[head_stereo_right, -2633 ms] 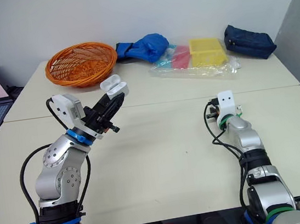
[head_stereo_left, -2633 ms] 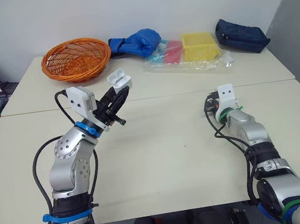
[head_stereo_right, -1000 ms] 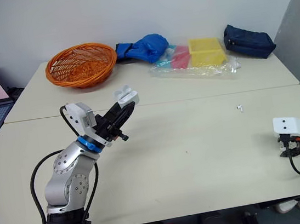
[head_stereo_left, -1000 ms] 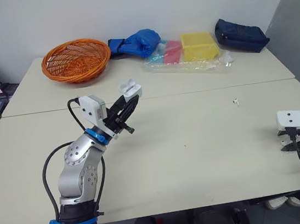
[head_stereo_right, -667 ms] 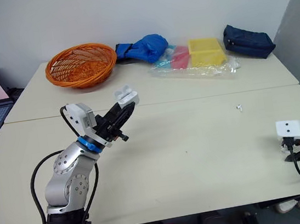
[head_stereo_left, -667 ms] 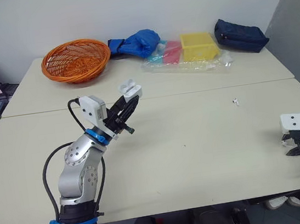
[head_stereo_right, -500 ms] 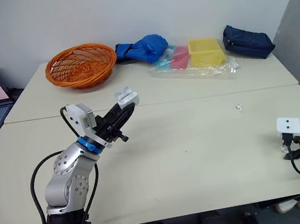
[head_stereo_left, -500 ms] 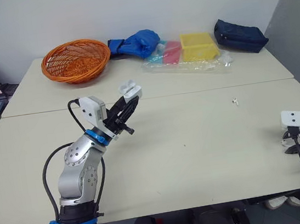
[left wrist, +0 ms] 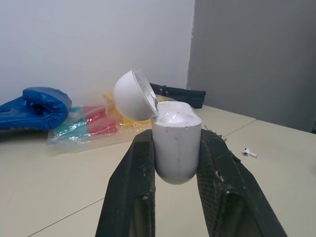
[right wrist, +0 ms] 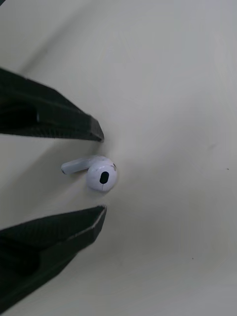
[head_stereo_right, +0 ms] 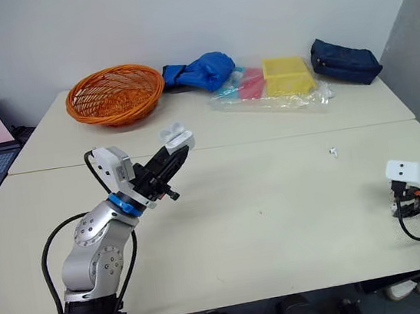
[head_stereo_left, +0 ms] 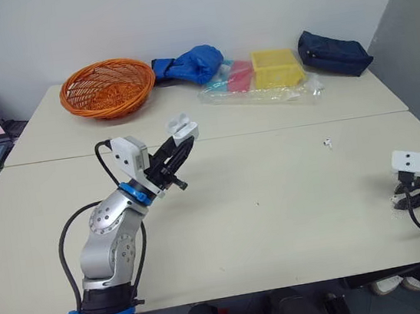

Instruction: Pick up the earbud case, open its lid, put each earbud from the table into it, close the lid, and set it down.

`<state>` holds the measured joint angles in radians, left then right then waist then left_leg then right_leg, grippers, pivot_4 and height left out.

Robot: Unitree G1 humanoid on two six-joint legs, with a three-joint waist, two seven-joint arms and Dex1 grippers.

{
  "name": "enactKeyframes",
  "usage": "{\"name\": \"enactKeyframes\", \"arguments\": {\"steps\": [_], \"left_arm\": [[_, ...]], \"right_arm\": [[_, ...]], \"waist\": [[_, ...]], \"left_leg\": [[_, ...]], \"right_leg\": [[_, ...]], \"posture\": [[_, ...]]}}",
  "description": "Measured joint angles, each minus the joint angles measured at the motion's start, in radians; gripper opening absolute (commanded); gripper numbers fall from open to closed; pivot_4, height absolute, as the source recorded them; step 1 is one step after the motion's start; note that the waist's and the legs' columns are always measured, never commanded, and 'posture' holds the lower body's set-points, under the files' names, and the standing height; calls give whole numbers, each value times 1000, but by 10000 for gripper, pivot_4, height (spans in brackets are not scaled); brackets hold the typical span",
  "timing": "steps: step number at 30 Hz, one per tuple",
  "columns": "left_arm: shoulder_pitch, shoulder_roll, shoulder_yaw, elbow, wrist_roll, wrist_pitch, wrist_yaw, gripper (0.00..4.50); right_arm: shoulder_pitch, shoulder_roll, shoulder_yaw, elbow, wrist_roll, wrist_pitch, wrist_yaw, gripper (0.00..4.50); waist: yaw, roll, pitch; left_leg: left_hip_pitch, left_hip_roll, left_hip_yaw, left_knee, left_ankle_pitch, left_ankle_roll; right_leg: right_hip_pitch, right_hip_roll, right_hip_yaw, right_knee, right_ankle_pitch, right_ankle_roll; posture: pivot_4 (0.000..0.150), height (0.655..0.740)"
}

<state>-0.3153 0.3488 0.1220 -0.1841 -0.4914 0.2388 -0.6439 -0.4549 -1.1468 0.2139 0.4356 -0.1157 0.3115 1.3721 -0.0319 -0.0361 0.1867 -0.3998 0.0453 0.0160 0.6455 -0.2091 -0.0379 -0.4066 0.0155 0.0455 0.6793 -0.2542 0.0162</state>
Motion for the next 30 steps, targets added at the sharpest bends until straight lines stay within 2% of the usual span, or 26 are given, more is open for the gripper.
{"name": "enactKeyframes", "arguments": {"steps": [2, 11, 13, 15, 18, 21, 22, 23, 26, 30], "left_arm": [[0, 0, 0, 0, 0, 0, 0, 7426], [0, -1, -2, 0, 0, 1, -2, 7426], [0, 0, -1, 0, 0, 1, -4, 7426], [1, 2, -1, 1, 1, -3, -12, 7426], [5, -2, -34, 2, 17, -32, -39, 7426], [10, -42, -49, 14, 26, -57, -34, 7426], [11, -43, -49, 22, 28, -64, -33, 7426], [16, -44, -41, 33, 34, -76, -26, 7426], [8, -76, -52, 58, 44, -97, -21, 7426], [-34, -80, -66, 105, 65, -138, -24, 7426]], "right_arm": [[0, 0, -1, -2, 1, 1, 0, 4330], [5, 2, -7, -7, 14, 11, -3, 4346], [7, 11, -19, -40, 38, 45, 11, 4347], [-3, 63, -42, -152, 127, 138, 47, 4347], [-106, 309, -125, -439, 374, 411, -16, 4347], [-226, 543, -240, -629, 569, 645, -198, 4347], [-247, 583, -259, -671, 610, 685, -237, 4347], [-277, 698, -310, -718, 654, 730, -345, 4347], [-302, 923, -343, -792, 699, 735, -552, 4347], [-265, 1007, -286, -804, 675, 686, -703, 4347]], "waist": [[0, 0, 0], [-1, 0, 0], [-3, 0, 0], [-11, 0, 0], [-31, 2, 1], [-20, 2, 1], [-10, 2, 1], [-3, 2, 1], [8, 2, 1], [14, 2, 1]], "left_leg": [[0, 0, 0, 0, 0, 0], [0, 0, 0, 0, 0, 0], [0, 0, 0, -1, 0, 0], [1, 1, 0, -1, 0, 0], [1, 2, -4, -3, 0, 0], [-2, 3, -9, -3, 0, -1], [-3, 3, -10, -3, 0, -1], [-3, 3, -10, -3, 0, -1], [-9, 1, -10, -2, 0, -1], [-18, 0, -7, 0, 0, 0]], "right_leg": [[0, 0, 0, 0, 0, 0], [0, 0, 0, 0, 0, 0], [0, 0, 0, 0, 0, 0], [0, 1, 1, 1, 0, 1], [-1, 3, 0, 2, 2, -1], [-1, 4, -2, 1, 1, -2], [-1, 4, -4, 1, 0, -3], [-1, 4, -4, 0, 0, -4], [-4, 1, -5, -1, -1, -2], [-13, -2, -4, -2, 2, 1]], "posture": [[1500, 7400], [1500, 7400], [1500, 7400], [1500, 7400], [1500, 7400], [1500, 7400], [1500, 7400], [1500, 7400], [1500, 7400], [1500, 7400]]}}
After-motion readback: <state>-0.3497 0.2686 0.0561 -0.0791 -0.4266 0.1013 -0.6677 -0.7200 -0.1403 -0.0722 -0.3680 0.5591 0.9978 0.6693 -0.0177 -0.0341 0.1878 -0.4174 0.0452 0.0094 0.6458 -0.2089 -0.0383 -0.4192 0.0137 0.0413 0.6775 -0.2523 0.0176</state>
